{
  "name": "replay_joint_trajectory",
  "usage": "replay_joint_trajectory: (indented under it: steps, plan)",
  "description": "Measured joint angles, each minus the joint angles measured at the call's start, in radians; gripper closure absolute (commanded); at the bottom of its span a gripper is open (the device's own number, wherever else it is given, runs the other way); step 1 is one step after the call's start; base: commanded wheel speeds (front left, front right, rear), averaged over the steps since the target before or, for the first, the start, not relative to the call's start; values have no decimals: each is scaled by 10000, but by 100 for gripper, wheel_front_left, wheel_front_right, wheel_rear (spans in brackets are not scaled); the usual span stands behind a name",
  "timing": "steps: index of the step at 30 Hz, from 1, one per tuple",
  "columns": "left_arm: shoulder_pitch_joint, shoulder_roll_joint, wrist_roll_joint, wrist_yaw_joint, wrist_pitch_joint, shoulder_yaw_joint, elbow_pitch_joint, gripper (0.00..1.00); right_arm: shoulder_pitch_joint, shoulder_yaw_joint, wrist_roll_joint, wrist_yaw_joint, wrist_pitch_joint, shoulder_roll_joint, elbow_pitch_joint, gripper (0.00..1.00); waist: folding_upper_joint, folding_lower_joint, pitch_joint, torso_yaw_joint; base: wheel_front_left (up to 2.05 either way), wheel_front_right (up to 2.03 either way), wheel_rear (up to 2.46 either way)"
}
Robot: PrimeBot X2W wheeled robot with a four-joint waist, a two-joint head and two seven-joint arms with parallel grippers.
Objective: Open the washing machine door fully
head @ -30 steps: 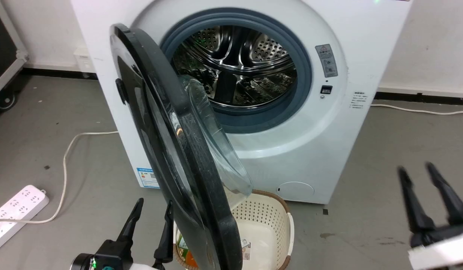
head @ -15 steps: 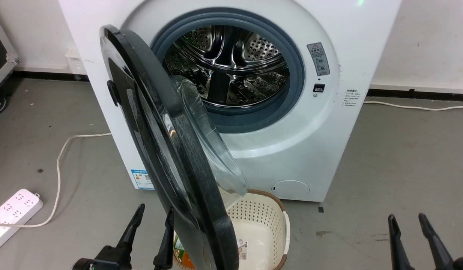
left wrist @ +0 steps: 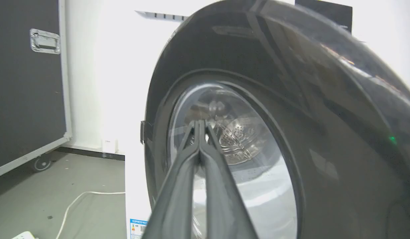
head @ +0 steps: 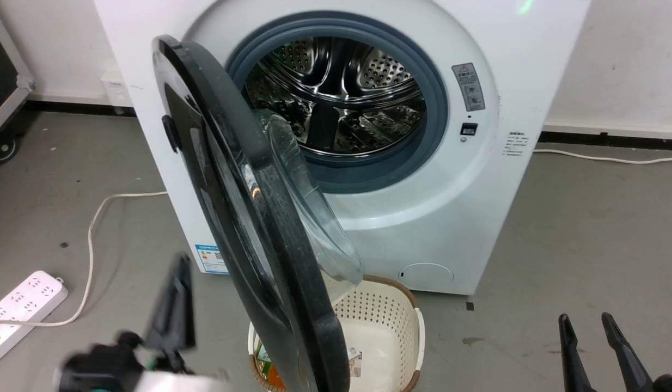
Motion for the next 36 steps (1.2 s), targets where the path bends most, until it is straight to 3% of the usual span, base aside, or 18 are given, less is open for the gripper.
replay_joint_trajectory:
  steps: [10, 16, 23, 30, 36]
  plan:
    - [-1176, 0, 190, 414, -10, -410, -2671, 100, -57, 123, 17, 0, 0, 0, -12, 0, 0, 0, 5, 128, 0, 0, 0]
    - [-1232, -8, 706, -138, -10, -1707, -2865, 100, -102, 58, 102, 0, 0, 2, 127, 0, 0, 0, -4, 179, 0, 0, 0]
    - [-1011, 144, 984, -531, -12, -3522, -2341, 100, -101, 17, 102, 0, 0, 33, 276, 0, 0, 0, -10, 321, 0, 0, 0]
    - [-632, 794, 316, -700, 589, -5407, -500, 100, -122, 12, 104, 0, 0, 56, 328, 0, 0, 0, 47, 434, 0, 0, 0]
    - [-589, 988, -180, -690, 976, -5685, 631, 100, -155, 35, 105, 0, 0, 65, 391, 0, 1, 1, 112, 561, 0, 0, 0]
